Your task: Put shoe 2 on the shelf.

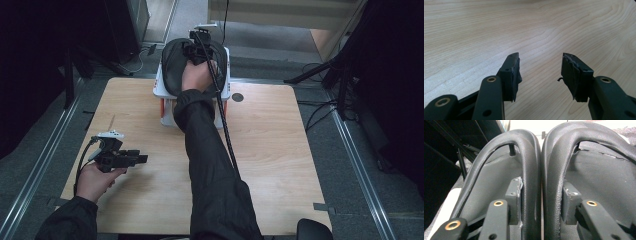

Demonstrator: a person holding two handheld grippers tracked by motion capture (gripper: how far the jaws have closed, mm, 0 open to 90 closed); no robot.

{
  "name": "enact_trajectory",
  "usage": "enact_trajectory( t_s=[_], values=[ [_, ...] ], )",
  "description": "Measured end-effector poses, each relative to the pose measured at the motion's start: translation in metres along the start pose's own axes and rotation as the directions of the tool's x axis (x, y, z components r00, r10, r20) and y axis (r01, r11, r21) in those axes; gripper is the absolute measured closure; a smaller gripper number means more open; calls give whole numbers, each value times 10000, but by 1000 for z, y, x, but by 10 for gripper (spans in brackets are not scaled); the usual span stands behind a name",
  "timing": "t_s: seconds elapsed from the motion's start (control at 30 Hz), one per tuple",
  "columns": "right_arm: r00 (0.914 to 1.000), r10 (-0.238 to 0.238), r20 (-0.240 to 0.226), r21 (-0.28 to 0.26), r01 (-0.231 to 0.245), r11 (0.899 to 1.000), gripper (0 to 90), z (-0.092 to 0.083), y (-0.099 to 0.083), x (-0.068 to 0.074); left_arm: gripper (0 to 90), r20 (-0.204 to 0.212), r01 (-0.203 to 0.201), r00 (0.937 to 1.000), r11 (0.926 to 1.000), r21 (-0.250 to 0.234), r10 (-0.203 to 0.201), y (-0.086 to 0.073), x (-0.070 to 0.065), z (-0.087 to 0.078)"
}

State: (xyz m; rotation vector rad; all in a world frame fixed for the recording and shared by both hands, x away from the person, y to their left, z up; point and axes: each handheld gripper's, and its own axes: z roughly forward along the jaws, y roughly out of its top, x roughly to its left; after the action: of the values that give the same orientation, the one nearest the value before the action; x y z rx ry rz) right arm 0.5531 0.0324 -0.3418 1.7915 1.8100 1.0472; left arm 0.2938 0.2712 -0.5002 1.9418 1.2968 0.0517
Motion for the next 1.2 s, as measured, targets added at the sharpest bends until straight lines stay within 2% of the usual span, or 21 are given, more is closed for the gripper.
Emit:
enact_trajectory(
  t_s=[0.3,0.6,0.67,0.87,1.2],
  values=[
    [9994,-44,-333,31,46,10000,551,-2,-4,-2,494,-28,-38,10000,10000,22,38,1,1,0],
    [9954,-251,-920,208,271,9994,517,-20,-12,-9,491,-166,-66,9998,10000,47,66,2,2,2],
    [9935,-221,-1120,264,252,9993,511,-23,-14,-11,490,-237,45,9997,10000,54,-44,1,4,2],
    [9877,-604,-1442,186,638,9978,512,-38,-24,-15,490,-362,218,9991,9998,-41,-219,0,7,0],
    [9717,-1064,-2110,305,1153,9929,480,-60,-34,-20,485,-558,186,9983,9998,-108,-192,1,10,1]
  ],
)
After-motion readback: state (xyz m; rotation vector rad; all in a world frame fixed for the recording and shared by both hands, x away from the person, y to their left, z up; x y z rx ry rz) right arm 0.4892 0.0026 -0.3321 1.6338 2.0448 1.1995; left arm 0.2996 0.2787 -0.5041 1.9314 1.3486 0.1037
